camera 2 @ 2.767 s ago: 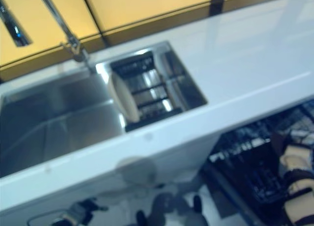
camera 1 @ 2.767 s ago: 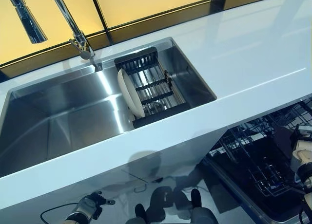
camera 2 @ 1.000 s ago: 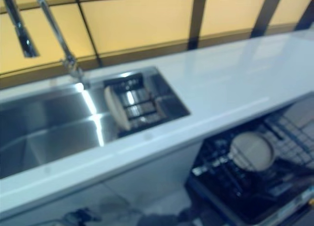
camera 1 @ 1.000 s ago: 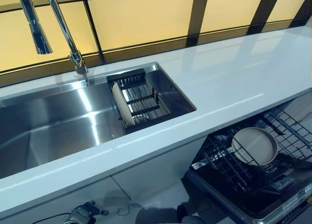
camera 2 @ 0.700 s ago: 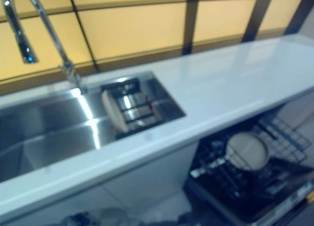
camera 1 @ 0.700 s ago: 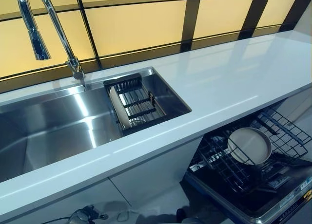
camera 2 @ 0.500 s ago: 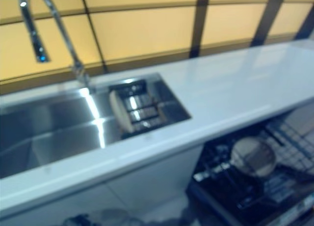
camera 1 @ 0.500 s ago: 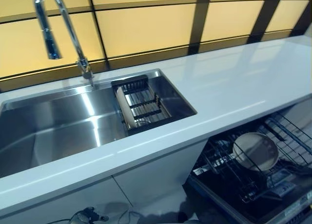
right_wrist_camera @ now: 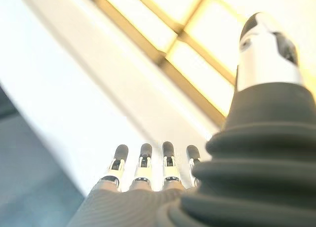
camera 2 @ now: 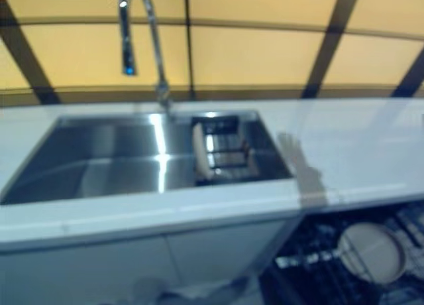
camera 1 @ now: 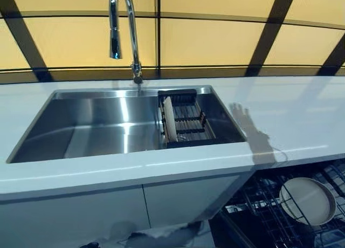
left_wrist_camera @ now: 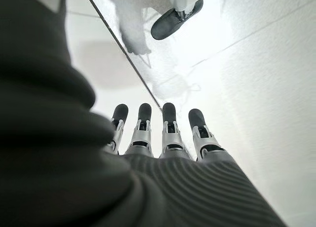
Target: Take plates into dishwasher
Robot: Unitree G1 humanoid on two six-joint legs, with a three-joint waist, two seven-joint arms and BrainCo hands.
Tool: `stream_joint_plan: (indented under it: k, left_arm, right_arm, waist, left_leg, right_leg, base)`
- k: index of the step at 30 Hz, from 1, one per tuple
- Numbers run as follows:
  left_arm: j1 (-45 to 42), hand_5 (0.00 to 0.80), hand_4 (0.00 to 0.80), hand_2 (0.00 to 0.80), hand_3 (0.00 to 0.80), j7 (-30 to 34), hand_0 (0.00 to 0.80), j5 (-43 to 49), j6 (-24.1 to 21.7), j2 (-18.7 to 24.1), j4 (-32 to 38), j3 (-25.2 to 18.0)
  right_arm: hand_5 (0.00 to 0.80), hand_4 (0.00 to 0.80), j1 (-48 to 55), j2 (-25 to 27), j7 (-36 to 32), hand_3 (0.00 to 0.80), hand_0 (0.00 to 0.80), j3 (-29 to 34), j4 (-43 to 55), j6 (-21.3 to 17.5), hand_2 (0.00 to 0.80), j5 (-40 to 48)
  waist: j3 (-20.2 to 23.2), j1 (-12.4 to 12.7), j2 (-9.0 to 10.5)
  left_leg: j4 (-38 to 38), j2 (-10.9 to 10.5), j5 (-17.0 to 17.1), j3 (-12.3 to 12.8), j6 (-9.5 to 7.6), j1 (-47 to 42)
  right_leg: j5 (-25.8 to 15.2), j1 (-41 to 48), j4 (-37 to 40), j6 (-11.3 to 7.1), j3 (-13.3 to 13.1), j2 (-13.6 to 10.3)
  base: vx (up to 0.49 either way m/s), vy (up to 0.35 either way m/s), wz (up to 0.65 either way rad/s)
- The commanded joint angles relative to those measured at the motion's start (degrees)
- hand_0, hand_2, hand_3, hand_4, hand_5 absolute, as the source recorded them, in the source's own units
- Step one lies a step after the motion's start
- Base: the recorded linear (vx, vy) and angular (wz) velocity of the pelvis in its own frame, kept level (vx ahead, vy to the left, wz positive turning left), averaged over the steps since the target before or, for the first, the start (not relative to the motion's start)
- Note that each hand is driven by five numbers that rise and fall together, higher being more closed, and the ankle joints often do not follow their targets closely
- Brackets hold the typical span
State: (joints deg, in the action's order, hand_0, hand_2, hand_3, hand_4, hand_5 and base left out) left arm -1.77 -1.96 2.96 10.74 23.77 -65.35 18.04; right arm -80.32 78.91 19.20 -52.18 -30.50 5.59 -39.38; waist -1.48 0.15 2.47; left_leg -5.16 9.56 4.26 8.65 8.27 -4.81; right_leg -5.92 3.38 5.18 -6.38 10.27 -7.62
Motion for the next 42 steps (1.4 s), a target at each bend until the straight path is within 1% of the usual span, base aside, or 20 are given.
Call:
stream_joint_plan:
  k: [1,3,5,12,20,28,31,37,42]
  left_arm:
    - [3.39,0.0,0.0,0.0,0.0,0.53,0.0,-0.61,0.06,3.94,-0.53,-1.14]
    - [3.2,0.0,0.0,0.0,0.0,0.59,0.0,-0.48,0.07,4.08,-0.66,-1.55]
    - [2.94,0.0,0.0,0.0,0.0,1.09,0.0,-0.33,0.07,4.26,-0.79,-2.3]
    - [3.13,0.0,0.0,0.0,0.0,1.35,0.0,-0.8,0.36,3.61,-0.41,-2.41]
    - [4.28,0.0,0.0,0.0,0.0,0.95,0.0,-1.37,0.79,3.68,-0.08,-2.41]
    - [5.25,0.0,0.0,0.0,0.0,0.49,0.0,-2.43,1.32,3.75,0.25,-2.66]
    - [5.14,0.0,0.0,0.0,0.0,0.59,0.0,-2.59,1.47,3.66,0.55,-2.75]
    - [5.79,0.0,0.0,0.0,0.0,0.86,0.0,-2.95,1.62,3.83,0.68,-2.65]
    - [6.89,0.0,0.0,0.0,0.0,0.63,0.0,-4.12,1.6,4.11,1.35,-2.57]
  right_arm:
    - [0.0,0.0,-10.05,1.79,-0.2,0.0,0.0,-4.73,1.16,-2.6,0.0,-4.27]
    - [0.0,0.0,-10.08,1.11,-0.75,0.0,0.0,-5.03,2.35,-4.47,0.0,-5.75]
    - [0.0,0.0,-9.7,0.23,-0.87,0.0,0.0,-5.15,3.8,-7.87,0.0,-7.63]
    - [0.0,0.0,-5.53,-2.69,-1.9,0.0,0.0,-3.11,5.67,-14.0,0.0,-10.49]
    - [0.0,0.0,-2.54,-5.43,-2.37,0.0,0.0,-1.86,6.28,-15.97,0.0,-11.9]
    - [0.0,0.0,-0.64,-7.34,-3.21,0.0,0.0,-1.07,7.73,-17.57,0.0,-11.98]
    - [0.0,0.0,0.64,-7.81,-4.83,0.0,0.0,-0.65,8.36,-16.87,0.0,-11.47]
    - [0.0,0.0,1.47,-9.39,-5.58,0.0,0.0,-0.26,9.14,-16.31,0.0,-12.47]
    - [0.0,0.0,0.4,-10.38,-6.77,0.0,0.0,-1.57,9.53,-15.54,0.0,-12.03]
  waist:
    - [-2.82,1.48,2.94]
    - [-2.95,1.93,2.98]
    - [-3.25,2.48,3.01]
    - [-4.33,3.77,3.02]
    - [-6.44,4.82,2.8]
    - [-8.04,5.28,2.2]
    - [-8.57,5.52,2.03]
    - [-9.99,6.01,1.9]
    - [-11.76,6.37,1.65]
  left_leg:
    - [0.16,-0.91,-2.05,-0.53,-1.92,-1.01]
    - [0.16,-1.03,-1.95,-0.96,-1.94,-0.72]
    - [0.16,-1.2,-1.79,-1.37,-1.98,-0.33]
    - [0.16,-1.32,-1.35,-2.11,-1.99,0.78]
    - [0.16,-1.51,-0.71,-3.13,-1.95,2.65]
    - [0.16,-1.75,-0.05,-4.06,-1.75,4.52]
    - [0.16,-1.86,0.15,-4.35,-1.72,4.98]
    - [0.16,-2.1,0.57,-4.82,-1.72,6.26]
    - [0.16,-2.45,1.2,-5.63,-1.75,8.27]
  right_leg:
    - [1.94,1.5,-0.18,-3.35,1.4,-1.69]
    - [2.06,1.63,-0.18,-3.33,1.78,-1.74]
    - [2.13,1.69,-0.18,-3.31,2.23,-1.79]
    - [2.16,1.45,-0.18,-3.42,3.08,-2.02]
    - [2.01,0.45,-0.18,-3.37,3.72,-2.1]
    - [2.05,-0.48,-0.18,-3.23,4.2,-2.13]
    - [2.07,-0.61,-0.18,-3.15,4.45,-2.13]
    - [1.96,-1.32,-0.18,-3.01,4.76,-2.18]
    - [1.66,-2.65,-0.18,-2.84,4.99,-2.19]
  base:
    - [0.023,0.015,0.07]
    - [0.028,0.02,0.15]
    - [0.03,0.032,0.13]
    - [0.012,0.02,0.09]
    - [-0.044,-0.004,0.07]
    - [-0.039,0.007,0.06]
    - [-0.016,0.012,0.13]
    - [-0.034,0.0,0.04]
    - [-0.065,0.003,0.08]
